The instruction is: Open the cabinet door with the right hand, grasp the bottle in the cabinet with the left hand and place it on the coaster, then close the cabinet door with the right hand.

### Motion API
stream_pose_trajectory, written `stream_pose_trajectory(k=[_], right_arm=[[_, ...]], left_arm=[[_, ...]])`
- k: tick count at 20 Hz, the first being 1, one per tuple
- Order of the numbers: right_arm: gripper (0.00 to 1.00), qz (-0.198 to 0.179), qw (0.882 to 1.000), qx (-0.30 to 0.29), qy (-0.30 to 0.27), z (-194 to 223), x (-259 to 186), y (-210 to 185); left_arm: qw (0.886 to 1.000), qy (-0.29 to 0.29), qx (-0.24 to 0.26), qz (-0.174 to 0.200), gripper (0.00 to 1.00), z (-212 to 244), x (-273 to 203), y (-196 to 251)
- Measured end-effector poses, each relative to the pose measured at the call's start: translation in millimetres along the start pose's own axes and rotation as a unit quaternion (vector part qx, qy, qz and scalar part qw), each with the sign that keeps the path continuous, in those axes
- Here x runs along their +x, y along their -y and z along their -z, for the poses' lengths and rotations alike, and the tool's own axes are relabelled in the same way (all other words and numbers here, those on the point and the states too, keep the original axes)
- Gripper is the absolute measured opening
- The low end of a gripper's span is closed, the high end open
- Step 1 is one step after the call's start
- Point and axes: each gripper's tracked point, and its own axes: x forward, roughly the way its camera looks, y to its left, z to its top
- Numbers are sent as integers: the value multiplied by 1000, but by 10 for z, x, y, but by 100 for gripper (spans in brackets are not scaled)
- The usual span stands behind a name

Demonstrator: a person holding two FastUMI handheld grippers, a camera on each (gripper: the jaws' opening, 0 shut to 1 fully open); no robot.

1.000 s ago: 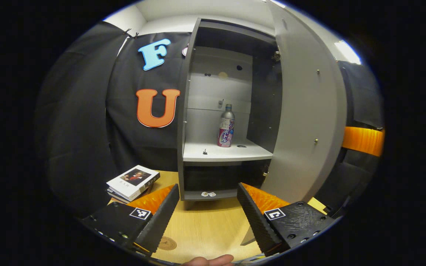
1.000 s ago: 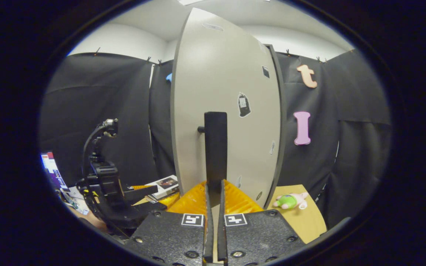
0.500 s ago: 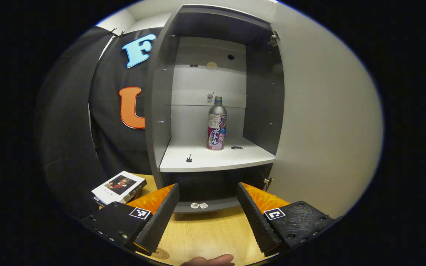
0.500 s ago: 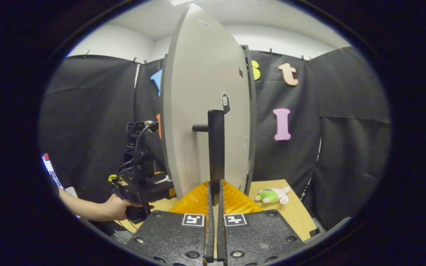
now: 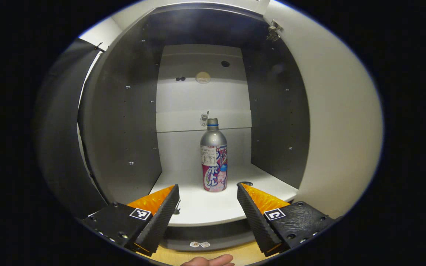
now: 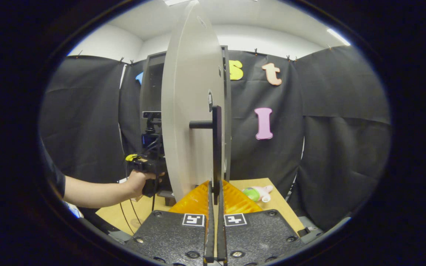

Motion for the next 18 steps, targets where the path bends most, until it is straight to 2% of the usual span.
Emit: stream_pose_trajectory(k=[3, 6, 7, 8, 11, 12, 14, 18], right_arm=[[6, 5, 1000, -7, 1, -7, -4, 157], [6, 23, 1000, -10, 13, -20, 3, 296], [6, 33, 999, -7, 15, -20, 6, 368], [6, 47, 999, -3, 17, -4, 4, 437], [6, 99, 995, 13, 8, 35, 22, 719], [5, 106, 994, 25, 8, 33, 34, 779], [4, 85, 995, 43, 5, 54, 41, 729], [4, 102, 995, -17, 7, 63, 53, 759]], left_arm=[[999, 5, -34, -8, 95, -226, 404, 21], [998, 32, -31, -37, 95, -534, 776, -119], [998, 38, -28, -38, 100, -618, 886, -130], [998, 42, -26, -40, 95, -678, 971, -137], [998, 49, -18, -44, 96, -765, 1129, -147], [998, 47, -21, -39, 95, -749, 1155, -113], [998, 41, -19, -31, 95, -700, 1201, -64], [999, 30, -9, -36, 98, -654, 1296, -22]])
